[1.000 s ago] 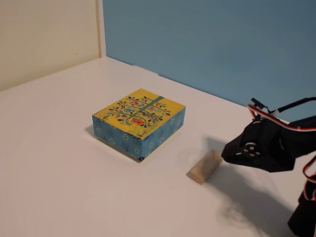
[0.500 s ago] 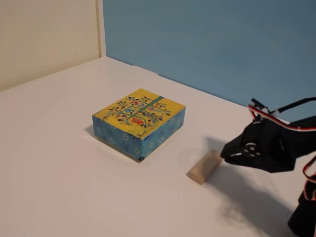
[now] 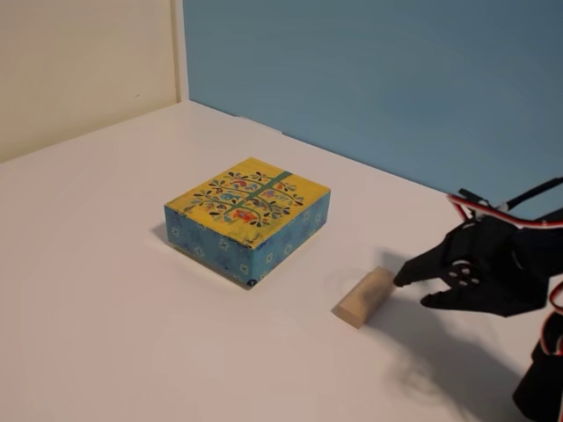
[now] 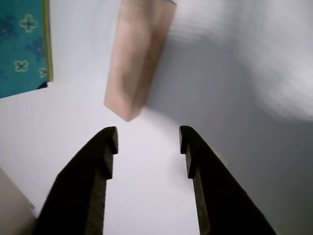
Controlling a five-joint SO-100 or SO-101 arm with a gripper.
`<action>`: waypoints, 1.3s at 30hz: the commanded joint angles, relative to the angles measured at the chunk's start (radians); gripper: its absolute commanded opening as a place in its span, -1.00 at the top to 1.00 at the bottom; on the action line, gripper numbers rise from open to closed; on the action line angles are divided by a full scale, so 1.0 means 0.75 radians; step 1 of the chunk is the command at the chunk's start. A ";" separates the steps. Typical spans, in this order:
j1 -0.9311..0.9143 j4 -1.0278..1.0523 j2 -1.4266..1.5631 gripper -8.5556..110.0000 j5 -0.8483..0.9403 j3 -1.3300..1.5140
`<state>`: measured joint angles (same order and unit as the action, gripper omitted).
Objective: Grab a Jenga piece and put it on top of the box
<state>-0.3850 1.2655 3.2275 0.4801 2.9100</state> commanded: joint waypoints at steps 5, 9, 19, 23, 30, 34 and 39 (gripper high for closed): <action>-0.016 0.053 -0.004 0.50 0.018 -0.092; 0.006 0.041 -0.004 0.47 -0.006 -0.133; 0.172 0.033 0.000 0.42 -0.080 -0.286; 0.194 0.029 0.002 0.42 -0.090 -0.329; 0.133 -0.020 -0.043 0.41 -0.117 -0.399; 0.108 -0.100 -0.115 0.41 -0.131 -0.409; 0.135 -0.198 -0.297 0.41 -0.108 -0.421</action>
<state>-0.2930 1.1597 3.0588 0.3850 2.6369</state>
